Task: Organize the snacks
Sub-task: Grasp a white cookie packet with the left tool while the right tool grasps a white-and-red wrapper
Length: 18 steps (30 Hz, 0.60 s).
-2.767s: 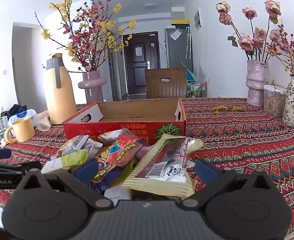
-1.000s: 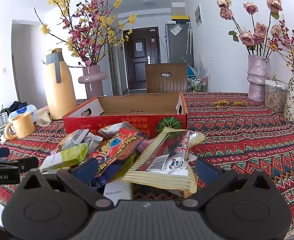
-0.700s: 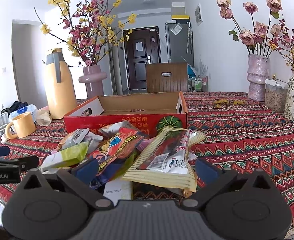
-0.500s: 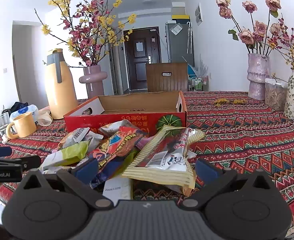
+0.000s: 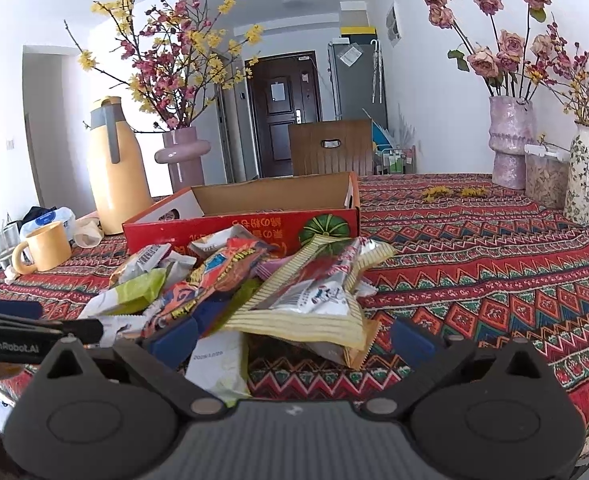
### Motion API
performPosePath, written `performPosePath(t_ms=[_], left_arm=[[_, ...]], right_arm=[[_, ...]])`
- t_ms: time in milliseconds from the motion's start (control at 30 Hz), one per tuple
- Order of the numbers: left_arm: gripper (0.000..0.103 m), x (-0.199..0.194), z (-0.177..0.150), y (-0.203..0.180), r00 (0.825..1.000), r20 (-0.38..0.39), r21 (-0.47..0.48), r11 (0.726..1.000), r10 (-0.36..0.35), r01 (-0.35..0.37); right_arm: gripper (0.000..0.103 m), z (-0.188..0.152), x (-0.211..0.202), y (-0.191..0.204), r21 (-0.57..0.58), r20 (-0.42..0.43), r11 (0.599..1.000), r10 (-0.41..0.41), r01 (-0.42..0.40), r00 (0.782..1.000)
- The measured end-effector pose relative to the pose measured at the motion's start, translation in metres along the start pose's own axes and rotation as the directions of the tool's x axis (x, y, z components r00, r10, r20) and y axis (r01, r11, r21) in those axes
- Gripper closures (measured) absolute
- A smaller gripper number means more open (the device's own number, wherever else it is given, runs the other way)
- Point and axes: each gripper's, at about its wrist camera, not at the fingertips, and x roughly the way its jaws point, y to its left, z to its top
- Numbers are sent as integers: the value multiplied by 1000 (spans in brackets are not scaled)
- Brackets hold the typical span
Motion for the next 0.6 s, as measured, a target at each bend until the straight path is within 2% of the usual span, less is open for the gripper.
performPosePath(t_ms=[100, 300, 400, 500, 533, 600], left_arm=[[0, 4, -1, -5, 1000, -20, 4, 1000, -10, 11], [0, 2, -2, -13, 1000, -11, 17, 1000, -14, 14], [3, 0, 0, -17, 1000, -12, 24, 999, -21, 21], [22, 6, 0, -22, 999, -48, 31, 999, -21, 22], [31, 8, -1, -22, 997, -66, 25, 999, -27, 29], [32, 9, -1, -21, 997, -74, 10, 1000, -29, 30]], right_arm=[[0, -2, 1, -4, 6, -5, 1000, 3, -3, 1000], [0, -6, 3, -6, 12, -19, 1000, 10, -10, 1000], [0, -7, 3, -6, 12, -21, 1000, 12, -11, 1000], [0, -8, 2, -7, 14, -22, 1000, 12, -12, 1000], [0, -8, 2, -7, 14, -22, 1000, 12, -12, 1000], [0, -9, 2, -7, 16, -24, 1000, 12, -11, 1000]])
